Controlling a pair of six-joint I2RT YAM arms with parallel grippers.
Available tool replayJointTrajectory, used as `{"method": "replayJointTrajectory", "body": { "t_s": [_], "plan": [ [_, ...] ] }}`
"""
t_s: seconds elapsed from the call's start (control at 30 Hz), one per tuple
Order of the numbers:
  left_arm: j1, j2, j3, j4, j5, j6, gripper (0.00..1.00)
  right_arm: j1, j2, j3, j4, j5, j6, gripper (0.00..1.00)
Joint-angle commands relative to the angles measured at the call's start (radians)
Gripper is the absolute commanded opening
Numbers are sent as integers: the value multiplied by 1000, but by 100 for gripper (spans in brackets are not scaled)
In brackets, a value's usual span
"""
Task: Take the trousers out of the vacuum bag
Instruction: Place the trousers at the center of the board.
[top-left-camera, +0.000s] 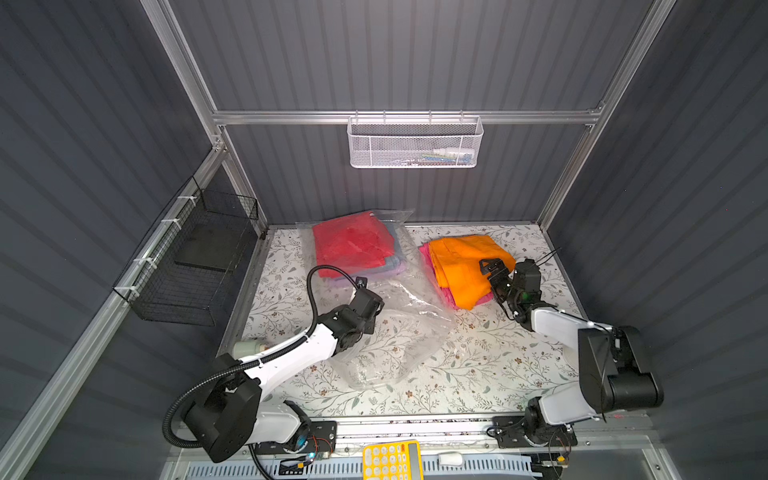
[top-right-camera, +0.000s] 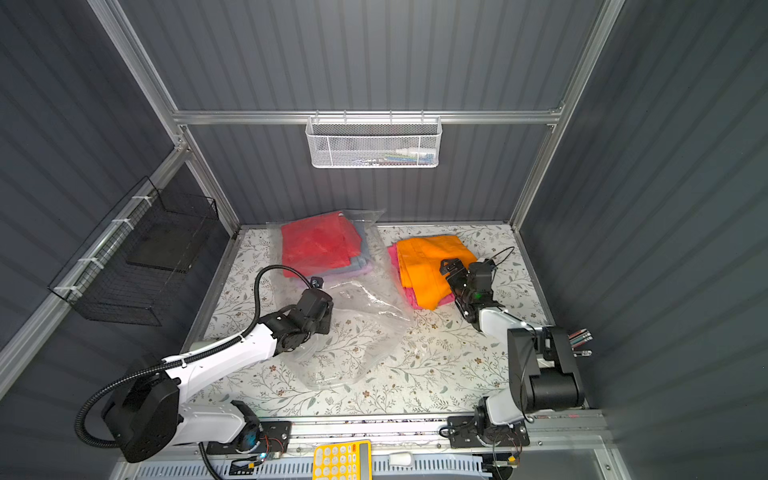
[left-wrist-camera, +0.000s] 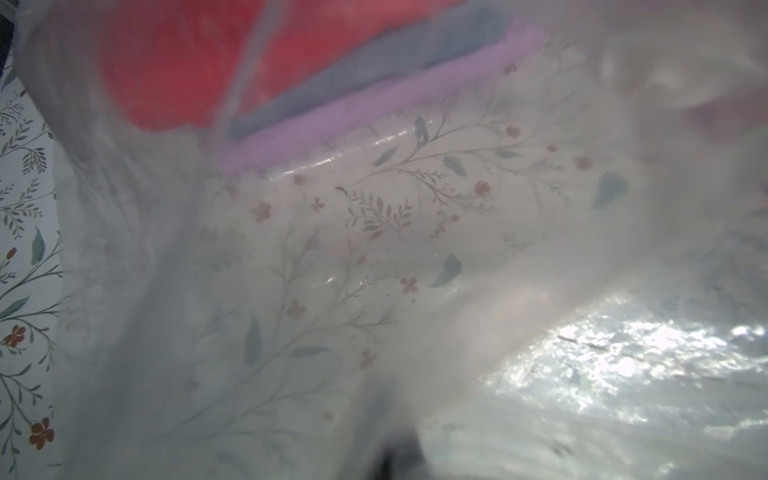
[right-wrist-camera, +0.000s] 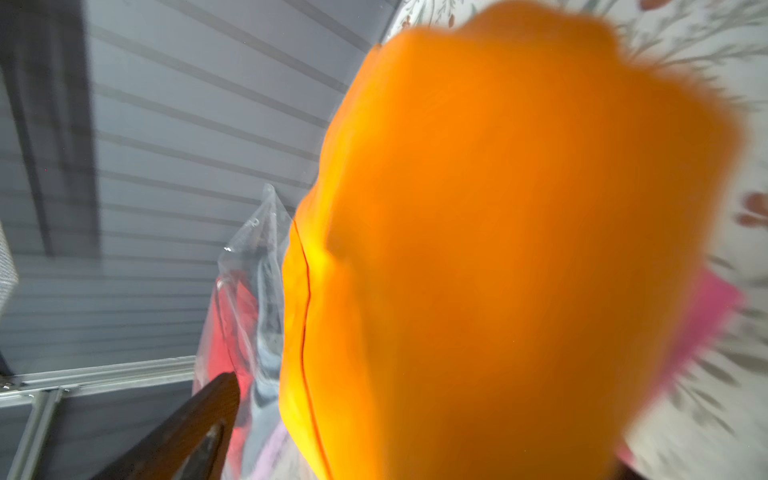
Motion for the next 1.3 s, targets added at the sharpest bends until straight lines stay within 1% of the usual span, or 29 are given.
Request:
{"method": "replayJointTrajectory", "body": {
  "t_s": [0.0, 0.13, 0.3, 0.37, 0.43, 0.53, 0.6, 0.67, 0.8, 0.87, 0.97, 1.13, 1.2, 1.27],
  "plan": [
    [12, -17, 19, -12, -14, 13, 0, 5, -101, 5, -212, 66, -57, 99],
    [15, -27, 15, -8, -16, 14, 0, 3, -221, 8, -409, 108, -118, 99],
    [16, -37, 7, -3, -15, 13, 0, 3, -381, 41, -542, 126, -208, 99],
    [16, -39, 7, -3, -15, 13, 0, 5, -406, 91, -583, 114, -251, 99],
    [17, -42, 7, -2, -16, 16, 0, 13, -399, 163, -598, 89, -293, 99],
    [17, -46, 7, -3, -18, 19, 0, 38, -328, 272, -606, 44, -330, 99],
    [17, -49, 8, -5, -22, 18, 0, 76, -259, 321, -588, 44, -351, 99],
    [17, -54, 8, -5, -24, 19, 0, 101, -195, 359, -545, 20, -363, 99],
    [18, -55, 8, -6, -28, 18, 0, 114, -37, 394, -425, -75, -338, 99],
    [18, -51, 12, -9, -27, 18, 0, 114, 32, 385, -353, -126, -318, 99],
    [19, -49, 15, -14, -29, 17, 0, 117, 115, 316, -218, -152, -264, 99],
    [19, -46, 18, -16, -27, 17, 0, 136, 245, 191, -7, -152, -168, 99],
    [19, -42, 20, -17, -24, 18, 0, 141, 277, 171, 47, -158, -135, 99],
    [19, -37, 25, -21, -24, 17, 0, 143, 273, 171, 59, -163, -119, 99]
  ]
}}
